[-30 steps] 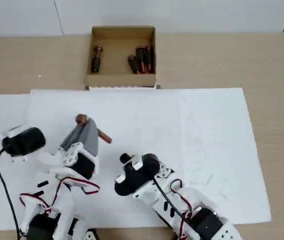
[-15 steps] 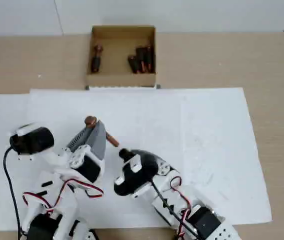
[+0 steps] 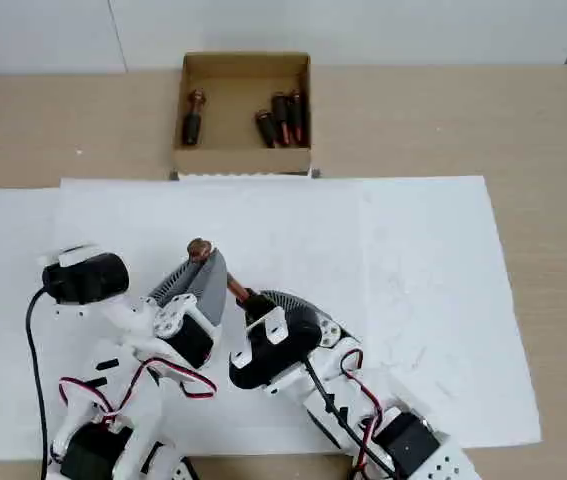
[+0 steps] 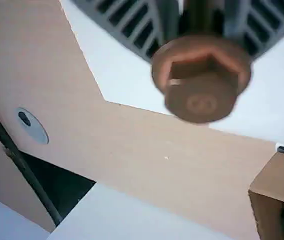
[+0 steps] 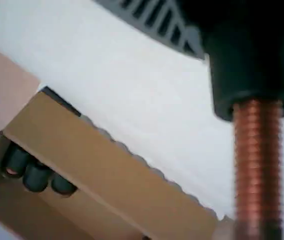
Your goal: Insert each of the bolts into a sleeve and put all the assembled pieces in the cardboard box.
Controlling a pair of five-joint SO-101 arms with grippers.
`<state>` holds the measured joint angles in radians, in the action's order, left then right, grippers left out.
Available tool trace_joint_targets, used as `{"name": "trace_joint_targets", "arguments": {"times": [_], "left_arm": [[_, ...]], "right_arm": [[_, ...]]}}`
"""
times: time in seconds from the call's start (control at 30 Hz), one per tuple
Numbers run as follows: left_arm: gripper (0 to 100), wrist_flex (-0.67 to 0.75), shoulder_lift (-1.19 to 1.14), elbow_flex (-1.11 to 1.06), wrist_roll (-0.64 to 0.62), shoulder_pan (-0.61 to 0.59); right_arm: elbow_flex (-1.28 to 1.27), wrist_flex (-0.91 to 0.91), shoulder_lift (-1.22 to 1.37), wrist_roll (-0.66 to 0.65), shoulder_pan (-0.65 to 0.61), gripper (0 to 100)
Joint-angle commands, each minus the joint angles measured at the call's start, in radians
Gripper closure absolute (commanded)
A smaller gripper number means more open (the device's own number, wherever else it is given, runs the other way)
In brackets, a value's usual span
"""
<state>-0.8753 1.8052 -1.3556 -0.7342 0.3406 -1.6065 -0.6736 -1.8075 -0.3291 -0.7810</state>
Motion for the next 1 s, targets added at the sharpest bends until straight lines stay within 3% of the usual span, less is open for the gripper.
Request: {"name": "trace_joint_targets", "arguments": {"times": [0.0, 0.43, 0.63, 0.97], "left_arm": [[99, 0.025, 0.008, 0.005, 0.009, 0.012], [99, -0.150, 0.008, -0.016, 0.069, 0.149], [99, -0.216, 0.008, -0.016, 0.118, 0.149], [98, -0.212, 0.008, -0.059, 0.224, 0.144]], "right_arm": [[0.037, 0.031, -0.007, -0.011, 0.007, 99.5], [0.071, 0.033, -0.007, -0.011, 0.007, 99.5], [0.080, 0.033, -0.007, -0.011, 0.008, 99.5], [0.080, 0.033, -0.007, -0.011, 0.008, 99.5]]}}
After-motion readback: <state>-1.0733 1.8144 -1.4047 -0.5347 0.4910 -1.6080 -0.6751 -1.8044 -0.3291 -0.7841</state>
